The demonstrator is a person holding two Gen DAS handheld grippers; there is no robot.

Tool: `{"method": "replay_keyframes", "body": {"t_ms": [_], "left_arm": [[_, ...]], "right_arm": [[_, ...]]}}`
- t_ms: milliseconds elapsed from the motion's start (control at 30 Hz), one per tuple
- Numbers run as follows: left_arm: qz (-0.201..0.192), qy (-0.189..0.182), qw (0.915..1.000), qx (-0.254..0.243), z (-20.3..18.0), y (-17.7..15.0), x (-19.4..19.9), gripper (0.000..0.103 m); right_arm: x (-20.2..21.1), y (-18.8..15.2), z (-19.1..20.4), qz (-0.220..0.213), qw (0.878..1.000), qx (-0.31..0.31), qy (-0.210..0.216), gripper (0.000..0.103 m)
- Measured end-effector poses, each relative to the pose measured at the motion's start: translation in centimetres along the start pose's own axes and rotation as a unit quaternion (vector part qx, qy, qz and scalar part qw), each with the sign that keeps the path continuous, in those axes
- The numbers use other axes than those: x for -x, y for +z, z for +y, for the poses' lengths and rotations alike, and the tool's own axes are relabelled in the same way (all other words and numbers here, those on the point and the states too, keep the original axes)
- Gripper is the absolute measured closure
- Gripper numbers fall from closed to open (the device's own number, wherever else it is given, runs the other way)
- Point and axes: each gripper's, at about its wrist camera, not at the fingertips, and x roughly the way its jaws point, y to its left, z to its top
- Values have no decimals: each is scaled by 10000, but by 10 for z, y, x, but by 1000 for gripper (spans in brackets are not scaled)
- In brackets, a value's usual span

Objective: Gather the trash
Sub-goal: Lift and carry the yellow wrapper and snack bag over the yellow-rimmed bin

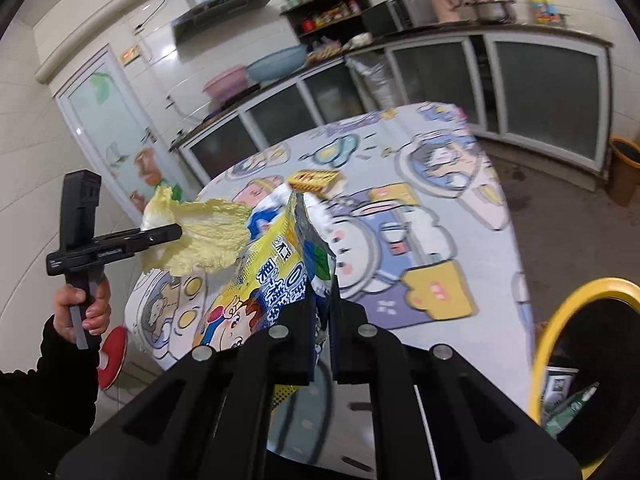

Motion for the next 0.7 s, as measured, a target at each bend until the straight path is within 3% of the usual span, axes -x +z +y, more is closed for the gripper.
{"method": "replay_keyframes", "body": {"t_ms": [233,433,700], "left_arm": [[-192,-775,9959,-429,-74,22,-29,76],[-170,-1379,9872,-788,-140,37,-62,76],[-66,-1957,9745,-1093,-221,50,-110,75]], "right_arm": [[59,-8,-41,-507,9963,-385,-575,97],[112,-20,-82,-894,9847,-765,-1289,97],[164,-39,-131,-1303,9408,-1018,-2960,97]]}}
